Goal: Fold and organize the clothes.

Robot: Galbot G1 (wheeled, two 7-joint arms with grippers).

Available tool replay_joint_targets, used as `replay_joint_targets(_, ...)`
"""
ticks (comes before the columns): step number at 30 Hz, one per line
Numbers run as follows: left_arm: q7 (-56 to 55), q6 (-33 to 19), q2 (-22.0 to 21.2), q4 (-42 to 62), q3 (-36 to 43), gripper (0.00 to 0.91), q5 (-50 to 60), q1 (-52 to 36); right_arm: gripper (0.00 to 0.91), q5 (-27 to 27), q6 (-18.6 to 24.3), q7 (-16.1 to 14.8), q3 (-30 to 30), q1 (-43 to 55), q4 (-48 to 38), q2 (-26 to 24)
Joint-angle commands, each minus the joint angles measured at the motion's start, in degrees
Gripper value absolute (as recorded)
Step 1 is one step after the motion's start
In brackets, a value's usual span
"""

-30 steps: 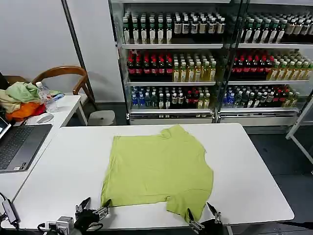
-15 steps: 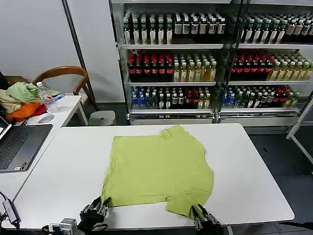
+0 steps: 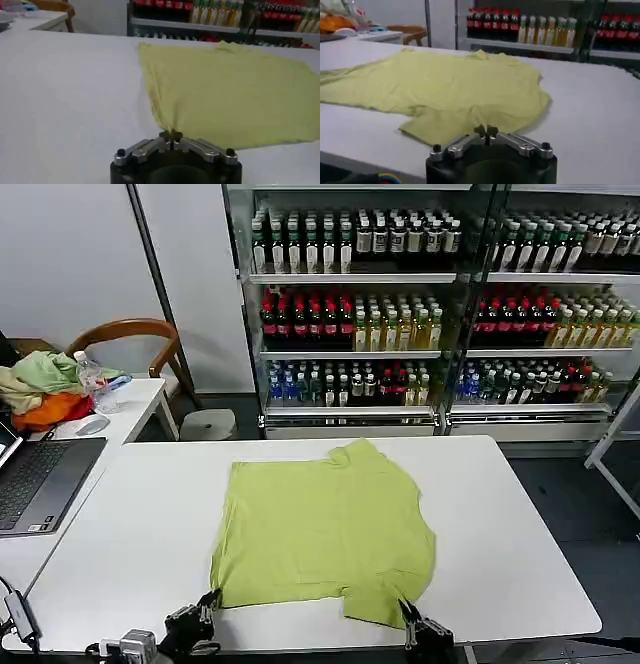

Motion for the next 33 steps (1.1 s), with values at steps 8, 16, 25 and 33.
replay_joint_targets(8, 1.5, -1.6, 0.4, -6.7, -3.2, 0.05, 5.7, 13.8, 0.0, -3.0, 2.4, -2.5, 4.7, -14.1, 6.7, -1.6)
replay_joint_targets(16, 1.1, -2.1, 2.6, -10.6, -6.6, 0.04, 5.7, 18.2, 0.0, -2.6, 2.4, -2.2, 5.8, -14.8, 10.1, -2.2)
replay_joint_targets(25, 2.5, -3.3, 5.4, -4.4, -6.9, 0.05, 0.4, 5.4, 0.0, -0.1, -0.2, -2.0, 5.4, -1.2, 6.9, -3.0)
replay_joint_targets(33, 5.1, -4.8, 4.6, 3.3, -3.6, 0.05, -3.0, -6.8, 0.0, 4.9, -4.1, -2.4, 2.3, 14.9, -1.0, -2.1)
